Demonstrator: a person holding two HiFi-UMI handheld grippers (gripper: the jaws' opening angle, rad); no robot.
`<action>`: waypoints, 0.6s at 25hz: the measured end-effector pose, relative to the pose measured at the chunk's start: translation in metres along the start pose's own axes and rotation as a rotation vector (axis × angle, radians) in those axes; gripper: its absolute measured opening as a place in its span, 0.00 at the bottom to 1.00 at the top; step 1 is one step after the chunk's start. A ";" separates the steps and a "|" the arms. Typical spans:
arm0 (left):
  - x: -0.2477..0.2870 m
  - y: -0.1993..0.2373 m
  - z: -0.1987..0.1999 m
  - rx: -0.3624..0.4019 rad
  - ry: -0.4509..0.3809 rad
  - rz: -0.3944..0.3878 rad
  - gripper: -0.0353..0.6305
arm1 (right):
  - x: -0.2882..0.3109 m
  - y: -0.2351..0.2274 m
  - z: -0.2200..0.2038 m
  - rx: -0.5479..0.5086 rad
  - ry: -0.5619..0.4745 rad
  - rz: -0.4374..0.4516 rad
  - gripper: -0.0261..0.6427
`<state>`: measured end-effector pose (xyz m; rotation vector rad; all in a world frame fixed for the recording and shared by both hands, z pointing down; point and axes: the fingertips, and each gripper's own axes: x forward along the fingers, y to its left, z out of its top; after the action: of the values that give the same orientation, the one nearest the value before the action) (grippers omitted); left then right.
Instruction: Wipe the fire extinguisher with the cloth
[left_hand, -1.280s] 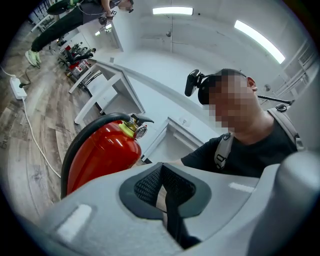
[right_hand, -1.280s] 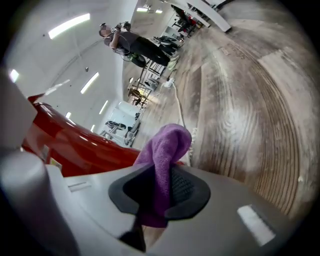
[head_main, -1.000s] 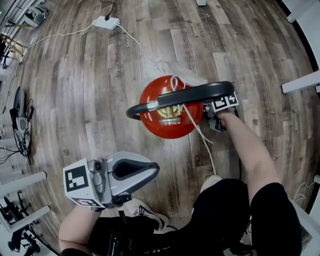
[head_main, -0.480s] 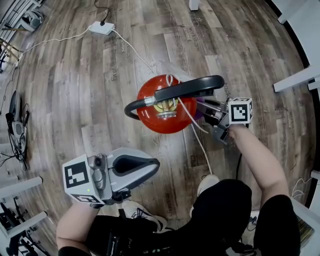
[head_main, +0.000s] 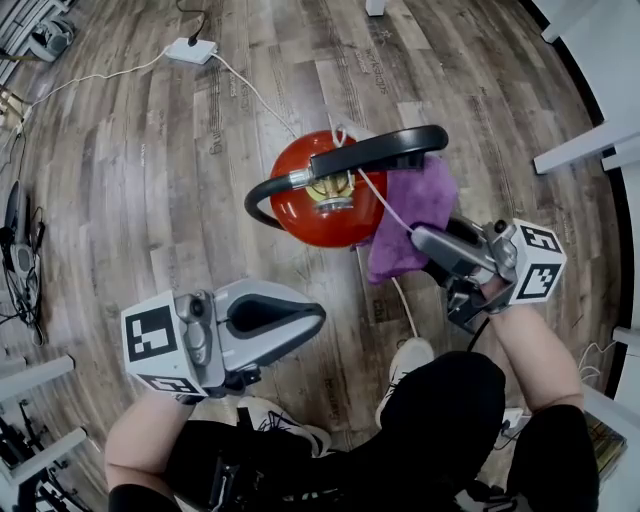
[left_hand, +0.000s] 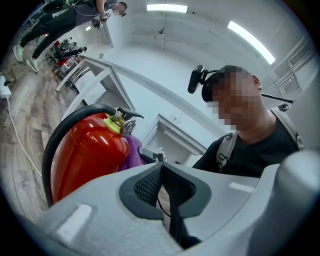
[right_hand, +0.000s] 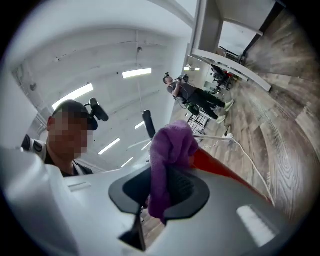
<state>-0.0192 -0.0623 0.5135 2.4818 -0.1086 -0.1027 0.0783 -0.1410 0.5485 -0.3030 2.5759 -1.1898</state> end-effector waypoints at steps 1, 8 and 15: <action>-0.001 0.000 -0.001 -0.002 0.001 -0.001 0.05 | 0.003 0.008 0.003 -0.028 -0.007 0.010 0.14; -0.010 0.000 -0.002 -0.010 -0.002 0.010 0.05 | 0.009 -0.003 -0.001 -0.140 -0.008 -0.039 0.14; -0.019 0.005 -0.007 -0.046 -0.013 0.041 0.05 | -0.013 -0.115 -0.083 0.104 -0.024 -0.230 0.14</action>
<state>-0.0373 -0.0606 0.5227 2.4314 -0.1604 -0.1037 0.0698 -0.1515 0.6908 -0.5998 2.4990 -1.3829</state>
